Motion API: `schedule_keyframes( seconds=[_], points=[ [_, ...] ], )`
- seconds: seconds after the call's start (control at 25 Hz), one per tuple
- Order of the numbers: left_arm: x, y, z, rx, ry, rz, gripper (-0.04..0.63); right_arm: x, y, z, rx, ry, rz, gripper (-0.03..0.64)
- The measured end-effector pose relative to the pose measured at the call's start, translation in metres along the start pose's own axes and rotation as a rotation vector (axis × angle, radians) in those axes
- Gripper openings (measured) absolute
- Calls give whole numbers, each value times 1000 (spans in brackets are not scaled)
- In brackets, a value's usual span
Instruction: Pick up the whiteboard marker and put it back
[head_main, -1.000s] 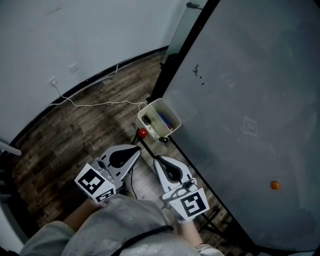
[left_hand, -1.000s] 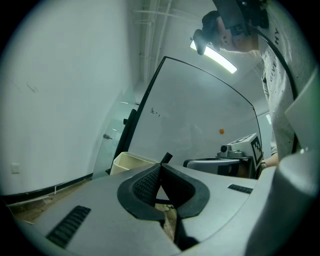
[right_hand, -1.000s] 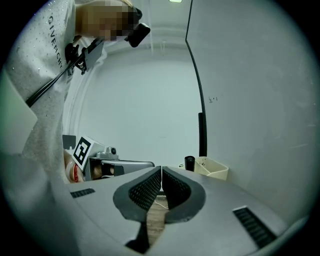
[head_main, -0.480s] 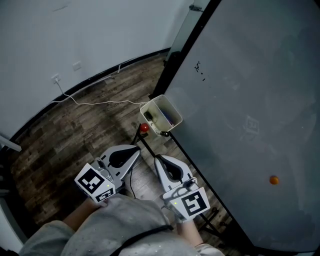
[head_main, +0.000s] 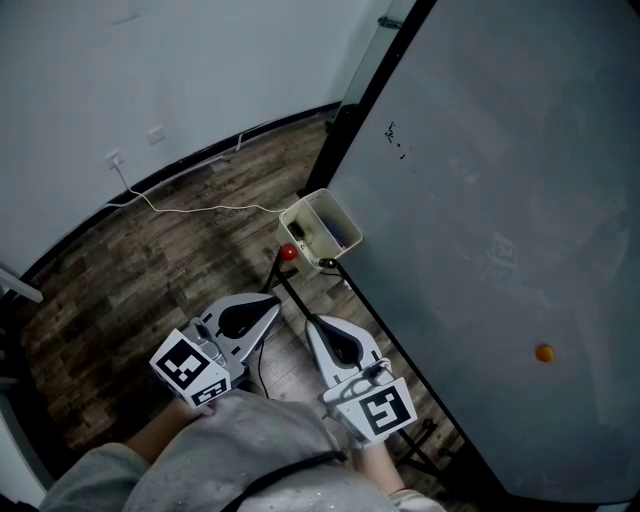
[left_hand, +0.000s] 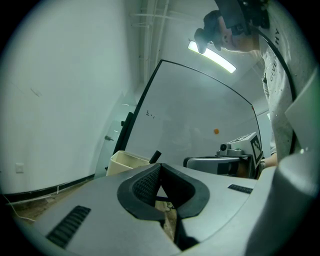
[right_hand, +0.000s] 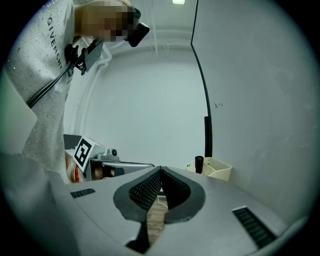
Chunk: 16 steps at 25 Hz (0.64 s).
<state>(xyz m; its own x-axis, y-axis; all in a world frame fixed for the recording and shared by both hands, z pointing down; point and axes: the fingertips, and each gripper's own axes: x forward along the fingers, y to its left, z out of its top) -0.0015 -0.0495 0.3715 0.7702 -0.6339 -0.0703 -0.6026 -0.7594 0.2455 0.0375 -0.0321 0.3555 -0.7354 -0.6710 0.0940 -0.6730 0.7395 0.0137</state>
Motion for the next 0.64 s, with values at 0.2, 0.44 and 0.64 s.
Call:
schedule_keyframes(
  seconds=[0.2, 0.44, 0.64],
  points=[
    [-2, -4, 1, 9, -3, 3, 15, -4, 3, 1, 9, -10, 6, 20],
    [-5, -6, 3, 17, -4, 5, 15, -6, 5, 1, 30, -21, 10, 20],
    [-7, -6, 1, 17, 0, 8, 15, -5, 8, -1, 37, -23, 17, 20]
  ],
)
